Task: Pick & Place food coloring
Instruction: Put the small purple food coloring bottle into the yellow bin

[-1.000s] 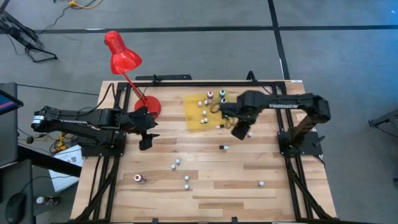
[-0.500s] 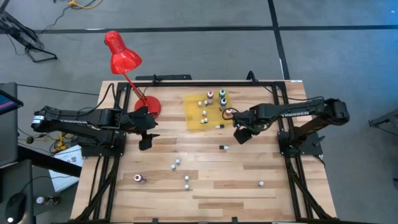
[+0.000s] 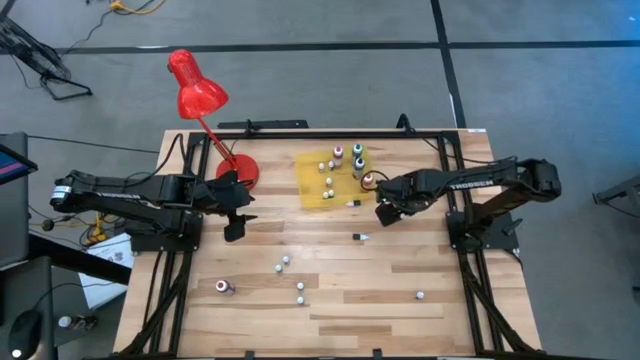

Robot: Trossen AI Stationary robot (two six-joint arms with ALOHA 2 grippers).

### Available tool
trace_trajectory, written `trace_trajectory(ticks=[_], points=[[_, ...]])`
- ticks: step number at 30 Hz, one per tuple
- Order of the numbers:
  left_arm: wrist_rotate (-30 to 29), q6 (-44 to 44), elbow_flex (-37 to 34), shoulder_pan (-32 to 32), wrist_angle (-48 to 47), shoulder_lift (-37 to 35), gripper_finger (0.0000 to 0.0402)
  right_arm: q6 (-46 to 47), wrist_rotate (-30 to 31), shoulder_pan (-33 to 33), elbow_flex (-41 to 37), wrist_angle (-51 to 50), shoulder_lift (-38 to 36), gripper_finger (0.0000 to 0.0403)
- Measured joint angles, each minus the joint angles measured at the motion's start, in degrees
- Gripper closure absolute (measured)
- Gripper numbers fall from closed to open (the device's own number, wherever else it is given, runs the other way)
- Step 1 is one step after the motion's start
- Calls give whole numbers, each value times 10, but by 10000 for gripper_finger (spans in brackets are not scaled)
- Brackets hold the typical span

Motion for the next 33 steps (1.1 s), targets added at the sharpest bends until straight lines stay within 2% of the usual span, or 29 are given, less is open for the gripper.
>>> trace_trajectory(ticks=[3, 14, 33], points=[[0, 0, 0, 0, 0, 0, 159, -1, -9, -2, -10, 20, 0, 190], [0, 0, 0, 0, 0, 0, 159, -4, -44, 4, -12, -6, 0, 248], [-1, 4, 0, 0, 0, 0, 159, 15, -24, 6, -12, -4, 0, 344]])
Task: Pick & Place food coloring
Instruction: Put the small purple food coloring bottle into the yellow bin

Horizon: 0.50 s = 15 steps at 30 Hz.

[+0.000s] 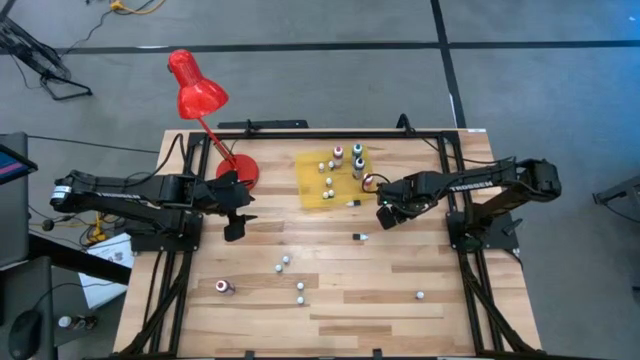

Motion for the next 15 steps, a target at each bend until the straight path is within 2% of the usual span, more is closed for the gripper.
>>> trace_trajectory(ticks=[8, 11, 15], points=[[0, 0, 0, 0, 0, 0, 159, 0, 0, 0, 1, 3, 0, 388], [0, 0, 0, 0, 0, 0, 159, 0, 0, 0, 1, 4, 0, 382], [0, 0, 0, 0, 0, 0, 159, 0, 0, 0, 1, 3, 0, 344]])
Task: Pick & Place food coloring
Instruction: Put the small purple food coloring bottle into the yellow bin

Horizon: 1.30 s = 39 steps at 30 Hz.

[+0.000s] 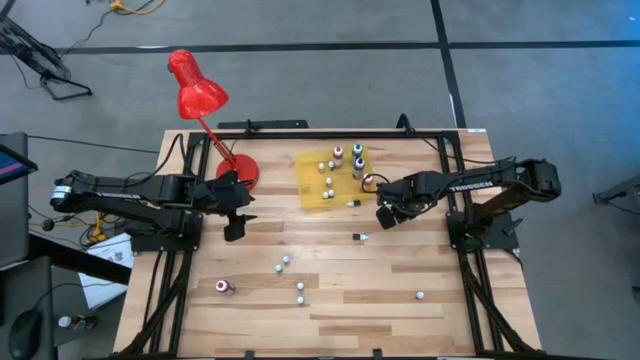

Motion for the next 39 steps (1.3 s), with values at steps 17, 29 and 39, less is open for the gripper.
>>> trace_trajectory(ticks=[17, 29, 39], points=[[0, 7, 0, 0, 0, 0, 159, -20, 21, -35, 0, 24, 0, 222], [-3, 12, 0, 0, 0, 0, 159, -49, -17, -39, -1, 31, 87, 309], [-4, 12, 0, 0, 0, 0, 159, -71, -16, -38, 23, 33, 84, 297]])
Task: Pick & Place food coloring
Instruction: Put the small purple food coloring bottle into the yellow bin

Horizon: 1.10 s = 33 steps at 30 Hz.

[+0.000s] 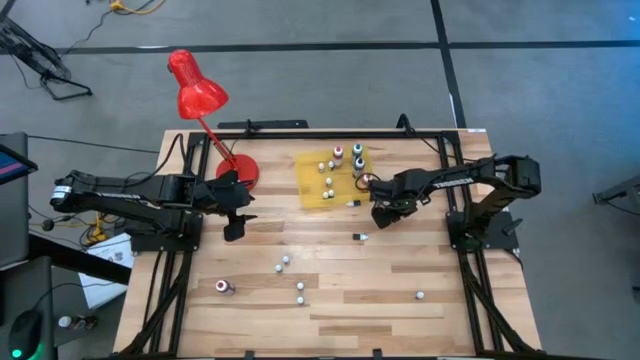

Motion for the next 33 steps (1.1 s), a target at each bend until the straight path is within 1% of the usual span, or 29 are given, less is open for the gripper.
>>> trace_trajectory(ticks=[7, 11, 16, 21, 26, 33], points=[[0, 0, 0, 0, 0, 0, 159, -5, 3, -1, 16, -8, -4, 240], [0, 0, 0, 0, 0, 0, 159, -9, 11, -1, 17, 1, -1, 225], [0, 0, 0, 0, 0, 0, 159, -13, 18, -4, 17, 36, -3, 223], [0, 0, 0, 0, 0, 0, 159, -39, 19, -11, 17, 80, -2, 222], [0, 0, 0, 0, 0, 0, 159, -67, 49, -22, 17, 84, -1, 228], [0, 0, 0, 0, 0, 0, 159, -99, 47, -39, 15, 89, -1, 248]])
